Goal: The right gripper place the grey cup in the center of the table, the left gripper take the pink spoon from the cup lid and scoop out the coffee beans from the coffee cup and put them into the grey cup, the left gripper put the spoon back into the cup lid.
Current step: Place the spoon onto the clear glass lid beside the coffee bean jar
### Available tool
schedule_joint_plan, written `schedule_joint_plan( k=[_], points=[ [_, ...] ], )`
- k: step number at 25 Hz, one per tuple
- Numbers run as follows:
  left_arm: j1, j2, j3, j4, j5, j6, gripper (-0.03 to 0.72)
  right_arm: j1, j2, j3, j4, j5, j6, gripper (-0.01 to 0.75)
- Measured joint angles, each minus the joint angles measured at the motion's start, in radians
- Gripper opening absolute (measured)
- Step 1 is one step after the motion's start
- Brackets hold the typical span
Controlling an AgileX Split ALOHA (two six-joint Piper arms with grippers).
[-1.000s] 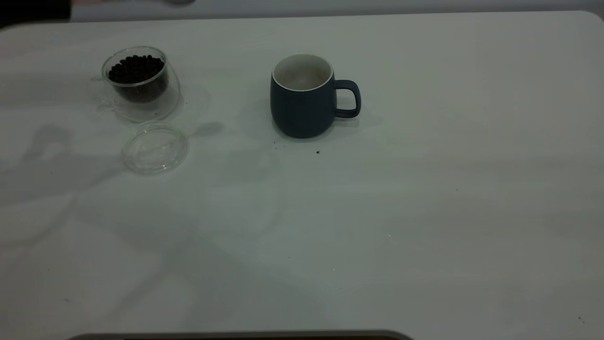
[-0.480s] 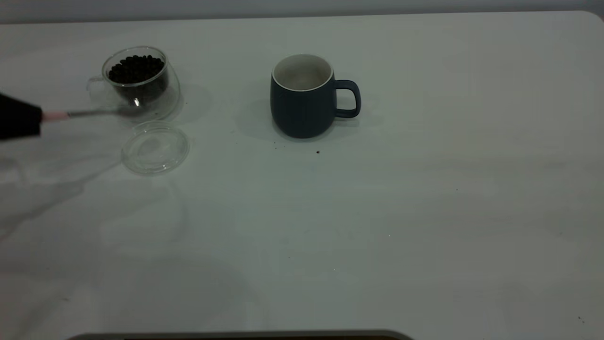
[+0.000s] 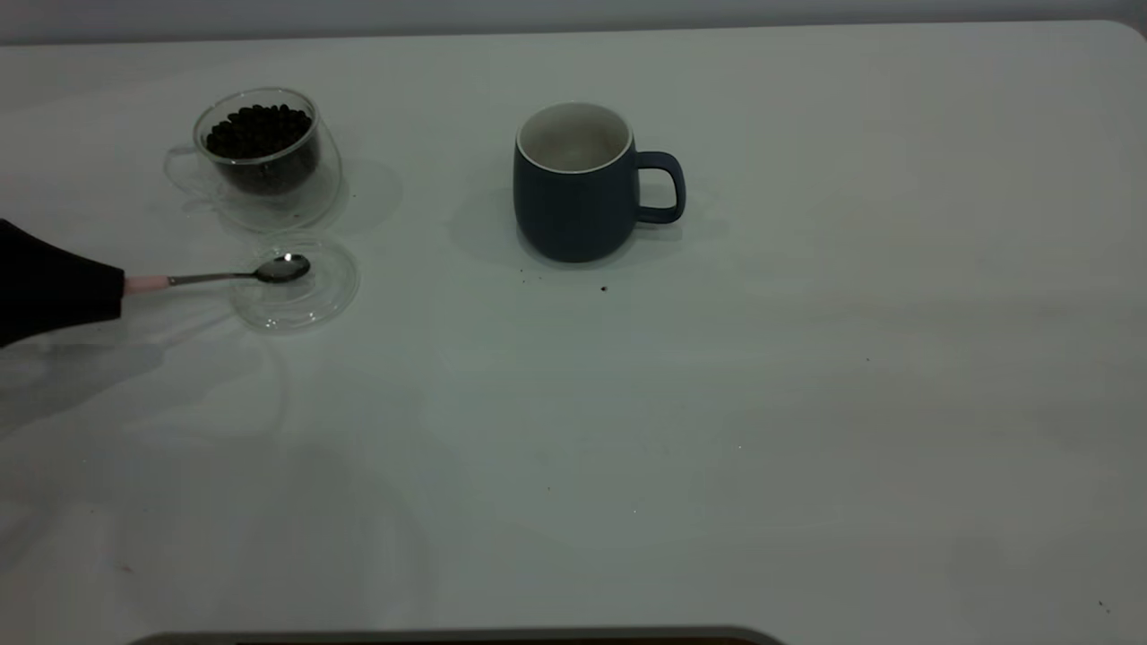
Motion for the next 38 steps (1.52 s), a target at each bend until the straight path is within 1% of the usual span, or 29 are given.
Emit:
schedule_joint_plan(
  k=[4, 10, 19, 22, 27, 28, 30, 34, 38],
  points=[
    [0.0, 0.027, -0.004, -0.007, -0.006, 0.0, 0.123, 0.0, 0.0, 0.0, 0.0, 0.0, 0.0, 0.239],
    [0.0, 0.067, -0.004, -0.089, 0.0, 0.002, 0.123, 0.0, 0.0, 0.0, 0.0, 0.0, 0.0, 0.239],
    [0.0, 0.073, -0.004, -0.098, 0.0, 0.002, 0.129, 0.0, 0.0, 0.0, 0.0, 0.0, 0.0, 0.239],
    [0.0, 0.075, -0.004, -0.098, -0.004, 0.001, 0.173, 0.0, 0.0, 0.0, 0.0, 0.0, 0.0, 0.239],
    [0.0, 0.078, -0.004, -0.098, -0.017, -0.007, 0.356, 0.0, 0.0, 0.0, 0.0, 0.0, 0.0, 0.239],
    [0.0, 0.078, -0.004, -0.098, -0.017, -0.012, 0.387, 0.0, 0.0, 0.0, 0.0, 0.0, 0.0, 0.239],
    [0.0, 0.078, -0.004, -0.098, -0.017, -0.017, 0.426, 0.0, 0.0, 0.0, 0.0, 0.0, 0.0, 0.239],
    [0.002, 0.056, -0.004, -0.093, -0.017, -0.021, 0.446, 0.0, 0.0, 0.0, 0.0, 0.0, 0.0, 0.239],
    [0.02, -0.038, -0.004, -0.058, -0.067, -0.031, 0.447, 0.0, 0.0, 0.0, 0.0, 0.0, 0.0, 0.239]
  ],
)
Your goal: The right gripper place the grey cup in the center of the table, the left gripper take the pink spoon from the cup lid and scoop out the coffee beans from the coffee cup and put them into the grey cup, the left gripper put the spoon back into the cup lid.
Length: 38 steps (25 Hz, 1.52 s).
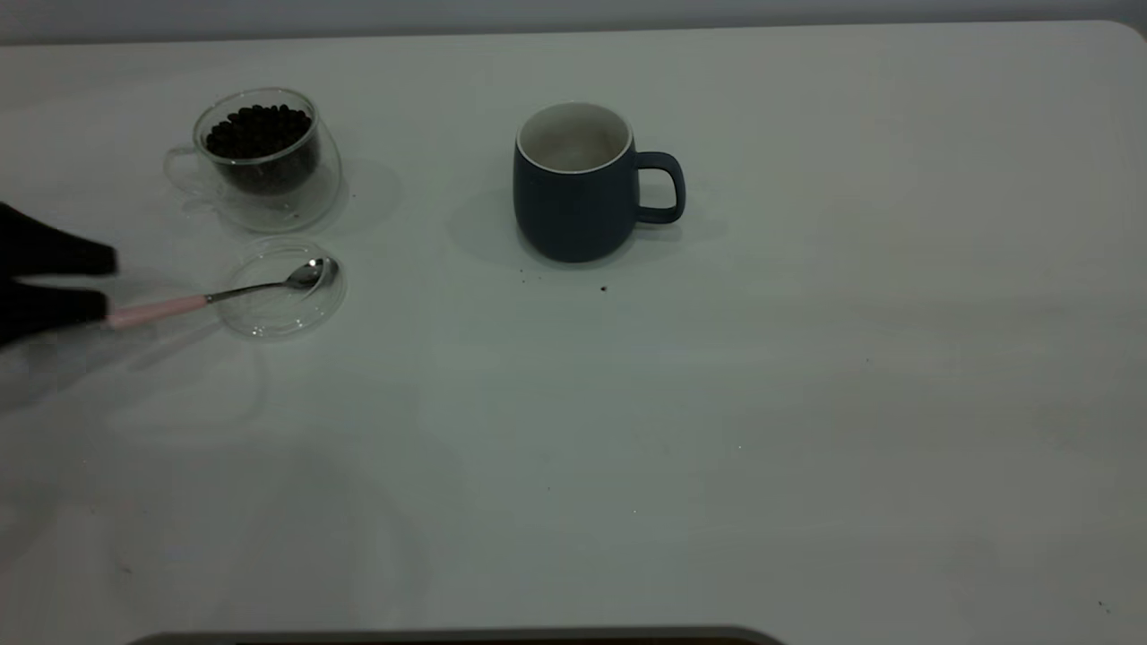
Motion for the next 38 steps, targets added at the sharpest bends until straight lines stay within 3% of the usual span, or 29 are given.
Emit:
schedule_joint_plan(
  k=[7, 10, 15, 18, 22, 24, 30, 38],
  points=[
    [-0.018, -0.284, 0.001, 0.144, -0.084, -0.129, 0.446, 0.0, 0.0, 0.0, 0.0, 0.0, 0.0, 0.239],
    [-0.089, -0.447, 0.001, 0.209, -0.147, -0.224, 0.431, 0.0, 0.0, 0.0, 0.0, 0.0, 0.0, 0.239],
    [-0.24, -0.711, 0.009, 0.47, -0.203, -0.498, 0.418, 0.0, 0.0, 0.0, 0.0, 0.0, 0.0, 0.239],
    [-0.316, -0.823, 0.011, 0.719, -0.16, -0.787, 0.417, 0.0, 0.0, 0.0, 0.0, 0.0, 0.0, 0.239],
    [-0.412, -0.944, 0.012, 1.116, 0.001, -1.132, 0.417, 0.0, 0.0, 0.0, 0.0, 0.0, 0.0, 0.239],
    [-0.452, -1.0, 0.013, 1.228, 0.084, -1.256, 0.417, 0.0, 0.0, 0.0, 0.0, 0.0, 0.0, 0.239],
    [-0.547, -1.18, 0.021, 1.275, 0.241, -1.364, 0.417, 0.0, 0.0, 0.0, 0.0, 0.0, 0.0, 0.239],
    [-0.6, -1.528, 0.123, 1.309, 0.241, -1.374, 0.416, -0.001, 0.0, 0.0, 0.0, 0.0, 0.001, 0.239]
  ],
)
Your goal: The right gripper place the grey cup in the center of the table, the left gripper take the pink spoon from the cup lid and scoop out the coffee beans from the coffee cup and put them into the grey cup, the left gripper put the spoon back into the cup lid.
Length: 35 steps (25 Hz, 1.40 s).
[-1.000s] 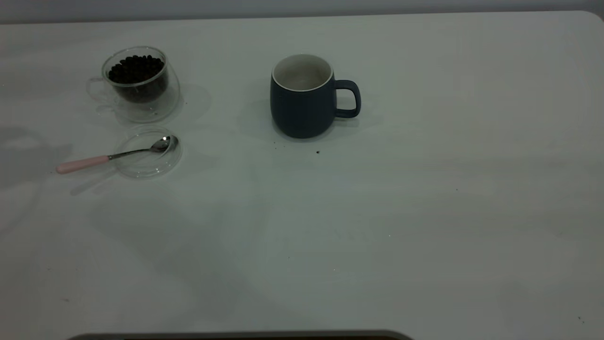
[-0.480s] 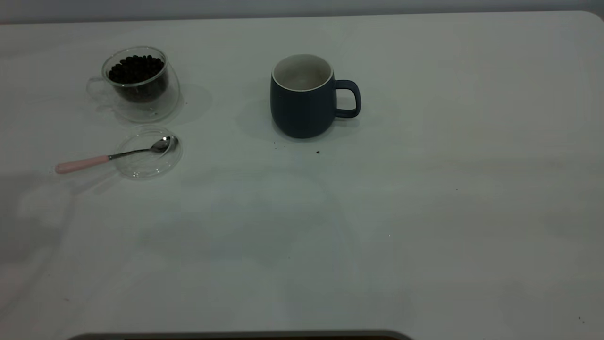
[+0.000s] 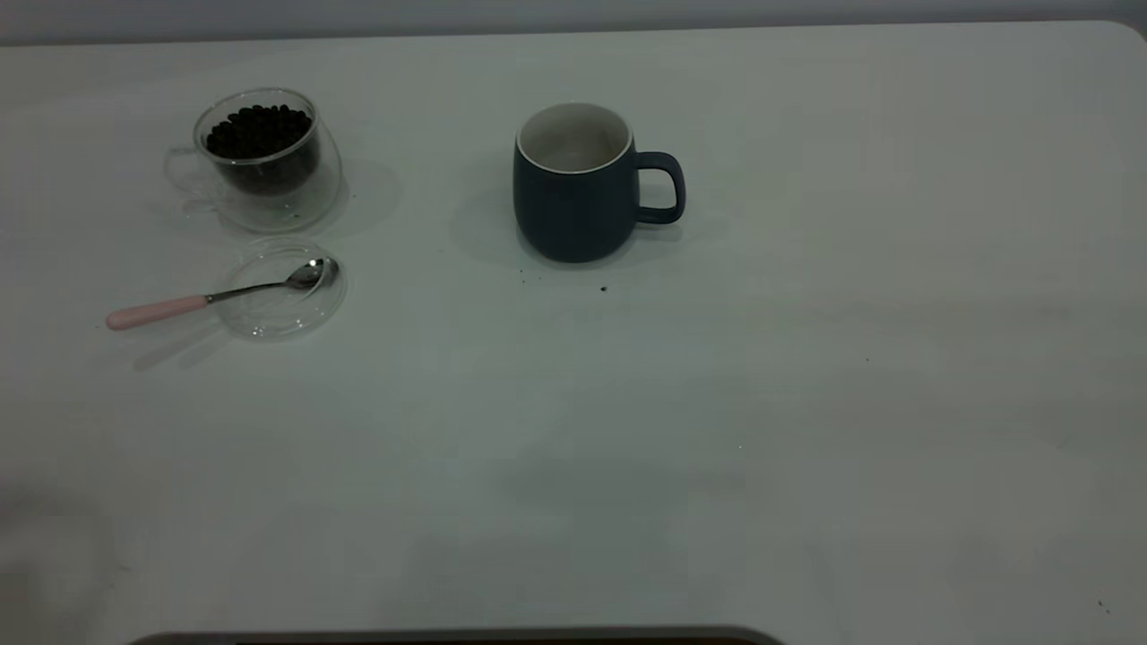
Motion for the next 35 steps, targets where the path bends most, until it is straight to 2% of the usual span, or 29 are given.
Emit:
schedule_joint_plan(
  k=[6, 15, 30, 35],
  points=[
    [0.0, -0.312, 0.186, 0.04, -0.002, 0.001, 0.416, 0.0, 0.0, 0.0, 0.0, 0.0, 0.0, 0.239],
    [0.0, -0.561, 0.447, 0.006, -0.023, 0.087, 0.416, 0.0, 0.0, 0.0, 0.0, 0.0, 0.0, 0.239],
    [0.0, -0.929, 0.466, -0.027, -0.04, 0.096, 0.413, 0.0, 0.0, 0.0, 0.0, 0.0, -0.001, 0.239],
    [0.0, -0.939, 0.466, -0.027, -0.032, 0.096, 0.413, 0.0, 0.0, 0.0, 0.0, 0.0, 0.0, 0.239]
  ],
)
